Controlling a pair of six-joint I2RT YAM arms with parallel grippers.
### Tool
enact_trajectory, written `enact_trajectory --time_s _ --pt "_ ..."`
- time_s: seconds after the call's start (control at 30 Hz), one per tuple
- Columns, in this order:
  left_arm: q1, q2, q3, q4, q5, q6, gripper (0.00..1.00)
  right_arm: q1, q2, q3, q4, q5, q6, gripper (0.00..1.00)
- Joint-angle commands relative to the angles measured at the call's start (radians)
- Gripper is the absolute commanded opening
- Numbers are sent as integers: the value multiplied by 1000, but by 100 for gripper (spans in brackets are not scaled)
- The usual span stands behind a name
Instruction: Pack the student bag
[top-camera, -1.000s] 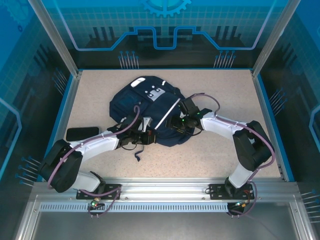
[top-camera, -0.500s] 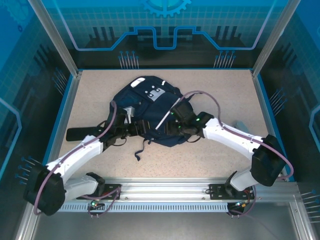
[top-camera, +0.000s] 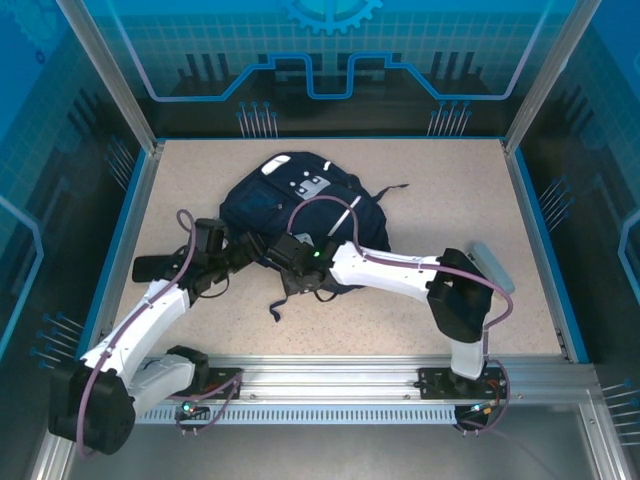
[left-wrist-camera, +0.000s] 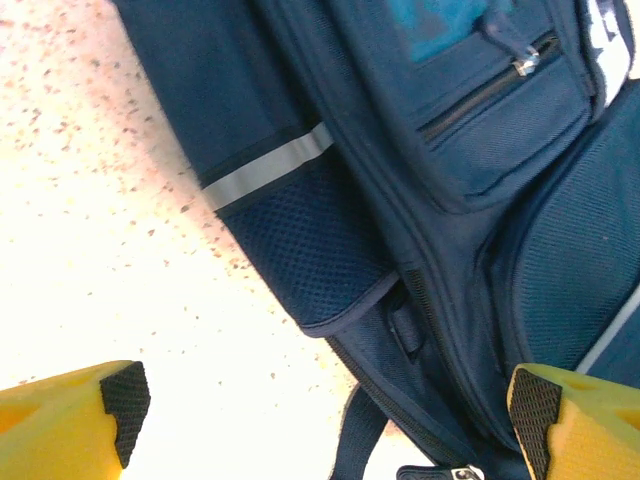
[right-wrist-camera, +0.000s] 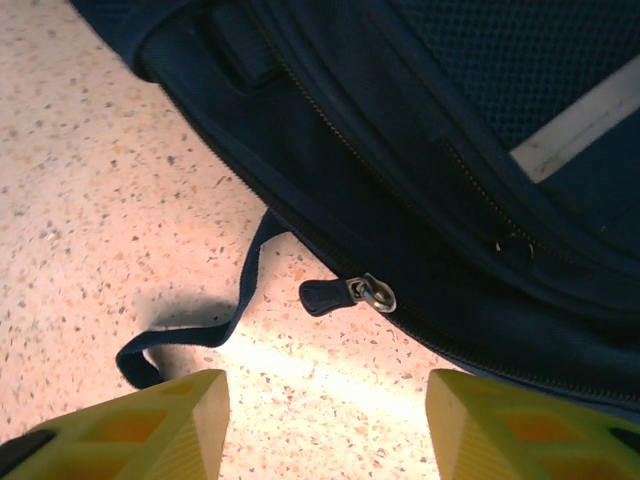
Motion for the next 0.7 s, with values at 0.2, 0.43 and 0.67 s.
enact_trajectory --time_s 0.2,0.43,0.67 --pt "51 -29 -22 -46 -51 -49 97 26 87 60 -76 -1 335 46" --pt "77 -37 -57 -15 -16 -42 98 10 141 62 -50 -17 440 41" --pt "79 -39 -72 -3 2 -45 98 2 215 154 -94 29 460 41"
